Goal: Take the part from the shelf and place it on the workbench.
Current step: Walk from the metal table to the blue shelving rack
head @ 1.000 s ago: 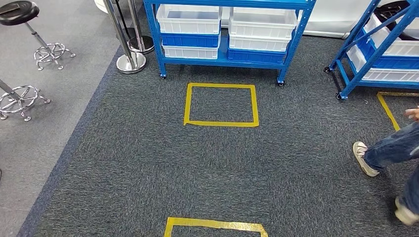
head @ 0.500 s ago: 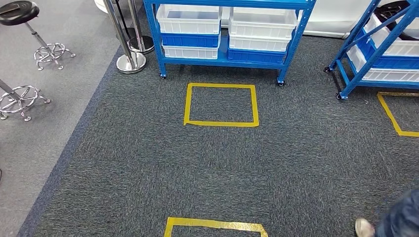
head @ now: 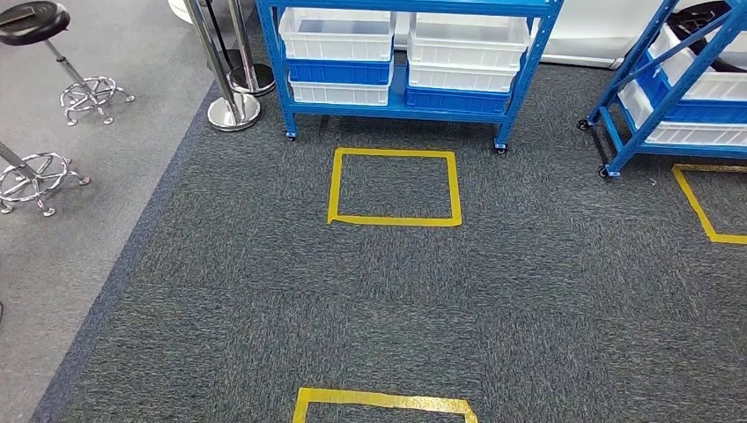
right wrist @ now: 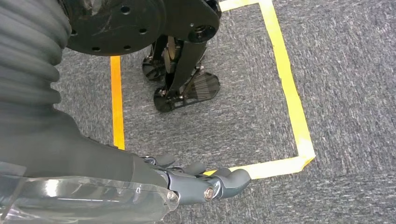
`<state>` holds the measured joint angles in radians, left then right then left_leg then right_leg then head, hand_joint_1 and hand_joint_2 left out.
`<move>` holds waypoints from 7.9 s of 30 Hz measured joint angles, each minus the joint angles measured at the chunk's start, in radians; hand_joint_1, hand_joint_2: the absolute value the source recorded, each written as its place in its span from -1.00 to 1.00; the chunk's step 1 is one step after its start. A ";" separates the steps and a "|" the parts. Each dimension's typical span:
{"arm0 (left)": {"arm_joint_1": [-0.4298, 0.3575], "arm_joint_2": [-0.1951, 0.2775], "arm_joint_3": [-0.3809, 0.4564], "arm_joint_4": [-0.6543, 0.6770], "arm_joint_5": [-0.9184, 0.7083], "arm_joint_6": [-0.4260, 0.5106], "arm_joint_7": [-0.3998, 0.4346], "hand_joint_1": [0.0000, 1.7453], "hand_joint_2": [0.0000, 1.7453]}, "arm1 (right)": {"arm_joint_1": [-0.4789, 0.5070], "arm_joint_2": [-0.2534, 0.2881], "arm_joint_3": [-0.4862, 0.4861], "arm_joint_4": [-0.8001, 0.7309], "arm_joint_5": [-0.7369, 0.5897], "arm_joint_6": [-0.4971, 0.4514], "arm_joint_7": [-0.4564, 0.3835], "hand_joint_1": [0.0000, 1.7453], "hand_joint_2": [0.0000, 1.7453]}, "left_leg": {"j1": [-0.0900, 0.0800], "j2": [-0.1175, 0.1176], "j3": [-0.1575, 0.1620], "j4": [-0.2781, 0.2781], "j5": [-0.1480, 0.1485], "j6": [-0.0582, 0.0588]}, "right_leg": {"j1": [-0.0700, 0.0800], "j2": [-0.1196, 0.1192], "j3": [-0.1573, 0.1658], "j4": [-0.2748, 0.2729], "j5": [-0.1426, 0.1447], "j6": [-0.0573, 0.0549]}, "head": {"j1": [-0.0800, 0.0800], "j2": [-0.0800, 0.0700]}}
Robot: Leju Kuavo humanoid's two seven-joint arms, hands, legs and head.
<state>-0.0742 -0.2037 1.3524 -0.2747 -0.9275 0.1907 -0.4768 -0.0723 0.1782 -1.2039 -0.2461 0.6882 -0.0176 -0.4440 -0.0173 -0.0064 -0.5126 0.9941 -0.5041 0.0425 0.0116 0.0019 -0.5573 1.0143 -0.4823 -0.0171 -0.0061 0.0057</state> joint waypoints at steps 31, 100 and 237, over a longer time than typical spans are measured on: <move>0.001 -0.004 -0.002 0.000 0.013 0.011 -0.052 -1.00 1.00 | 0.000 0.010 -0.003 0.000 0.011 -0.071 -0.087 -1.00 1.00 | 0.000 0.000 0.000 0.000 0.000 0.000 | 0.000 0.000 0.000 0.000 0.000 0.000 | 0.000 0.000; 0.013 0.029 -0.014 -0.001 0.004 0.011 0.045 -1.00 1.00 | 0.002 0.015 -0.012 0.005 0.071 0.060 -0.023 -1.00 1.00 | 0.000 0.000 0.000 0.000 0.000 0.000 | 0.000 0.000 0.000 0.000 0.000 0.000 | 0.000 0.000; 0.010 0.015 0.007 -0.016 -0.003 -0.054 0.020 -1.00 -1.00 | -0.005 0.008 -0.031 0.008 0.089 0.016 0.019 -1.00 -1.00 | 0.022 0.003 -0.047 0.031 0.018 0.004 | -0.022 -0.003 -0.115 0.274 -0.150 0.043 | 0.000 0.000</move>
<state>-0.0639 -0.1884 1.3593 -0.2903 -0.9308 0.1363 -0.4564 -0.0774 0.1864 -1.2345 -0.2380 0.7771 -0.0011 -0.4253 0.0046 -0.0036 -0.5592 1.0252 -0.4860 0.0467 -0.0104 -0.0015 -0.6722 1.2888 -0.6323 0.0254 -0.0056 0.0057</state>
